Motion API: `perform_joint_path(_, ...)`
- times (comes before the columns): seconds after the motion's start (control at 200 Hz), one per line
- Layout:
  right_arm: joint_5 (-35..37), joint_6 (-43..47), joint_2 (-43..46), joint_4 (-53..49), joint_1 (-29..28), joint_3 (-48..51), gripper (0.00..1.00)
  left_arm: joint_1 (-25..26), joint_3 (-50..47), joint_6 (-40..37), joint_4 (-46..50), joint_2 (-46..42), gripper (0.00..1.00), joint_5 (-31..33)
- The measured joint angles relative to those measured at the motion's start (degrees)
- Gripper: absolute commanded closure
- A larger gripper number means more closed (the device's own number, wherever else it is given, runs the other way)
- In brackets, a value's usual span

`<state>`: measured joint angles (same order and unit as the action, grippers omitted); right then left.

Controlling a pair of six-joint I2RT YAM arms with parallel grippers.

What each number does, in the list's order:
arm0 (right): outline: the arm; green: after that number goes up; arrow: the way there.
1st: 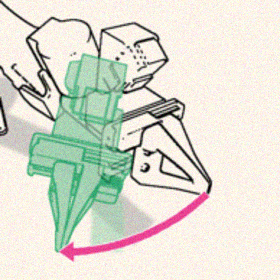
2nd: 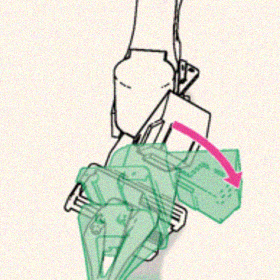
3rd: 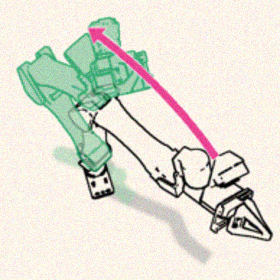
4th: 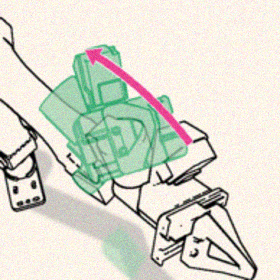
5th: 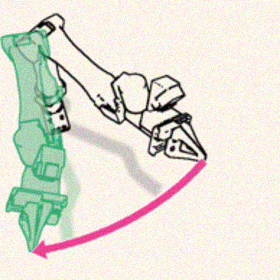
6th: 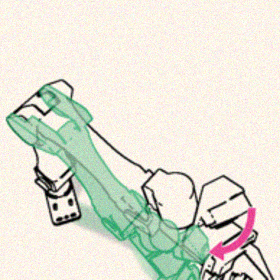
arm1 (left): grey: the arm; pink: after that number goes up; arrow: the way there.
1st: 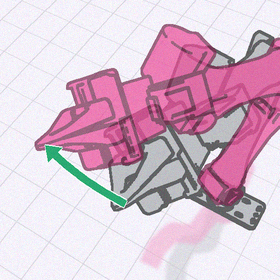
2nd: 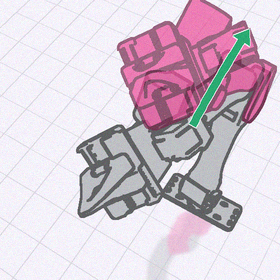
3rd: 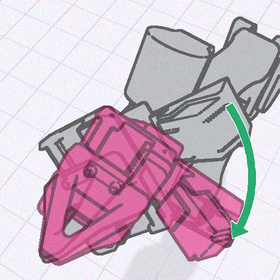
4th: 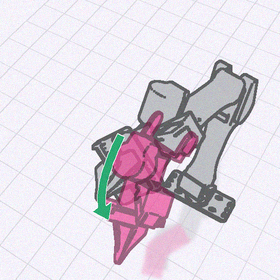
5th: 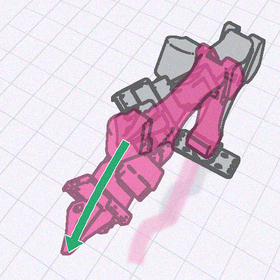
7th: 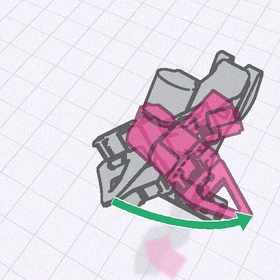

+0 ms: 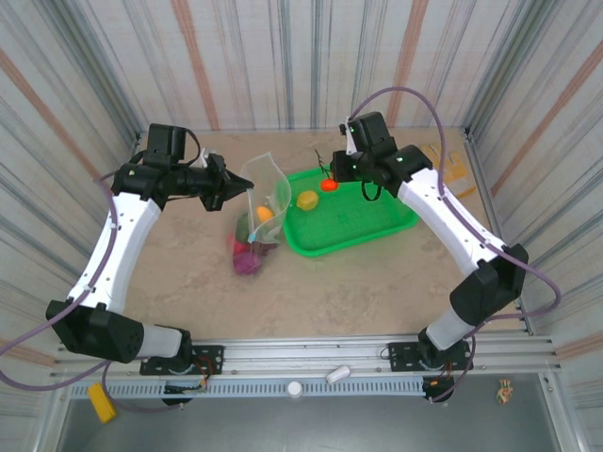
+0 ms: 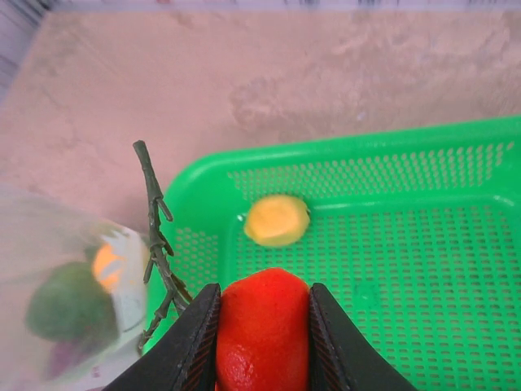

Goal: Place the food in the zip-top bag and seal the zipper

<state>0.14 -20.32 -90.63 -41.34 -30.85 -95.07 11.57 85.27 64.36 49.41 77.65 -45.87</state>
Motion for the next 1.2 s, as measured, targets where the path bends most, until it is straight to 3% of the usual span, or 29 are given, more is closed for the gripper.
perform_joint_path(0.14, -1.0, 0.0, 0.9, -1.9, -2.6, -6.3, 0.73, 0.0, 0.0, 0.0, 0.0, 0.0, 1.0, 0.0)
perform_joint_path(0.406, -1.9, 0.0, 0.2, -3.1, -14.1, -17.3, 0.73, 0.0, 0.6, 0.0, 0.2, 0.0, 1.0, 0.5)
perform_joint_path(0.521, -1.9, -0.1, -2.2, -2.9, -17.2, -18.3, 0.73, 0.0, 0.7, 0.0, 0.3, 0.0, 1.0, 0.7)
perform_joint_path(0.741, -1.3, -1.2, -7.9, -2.0, -18.0, -16.0, 0.72, 0.0, 0.7, 0.0, 0.3, 0.0, 1.0, 0.7)
perform_joint_path(0.872, -1.3, -2.5, -8.5, -0.5, -18.0, -13.1, 0.63, 0.0, 0.8, 0.0, 0.3, 0.0, 1.0, 0.7)
perform_joint_path(0.977, -1.5, -3.3, -8.7, 1.3, -18.0, -11.6, 0.41, 0.0, 0.8, 0.0, 0.4, -0.2, 1.0, 0.9)
perform_joint_path(1.017, -1.5, -3.6, -8.9, 1.5, -18.0, -11.2, 0.37, 0.0, 0.8, 0.0, 0.4, -0.3, 1.0, 0.9)
perform_joint_path(1.197, -1.5, -4.1, -9.4, 2.3, -17.9, -10.3, 0.36, 0.0, 0.8, 0.0, 0.4, -0.6, 1.0, 0.9)
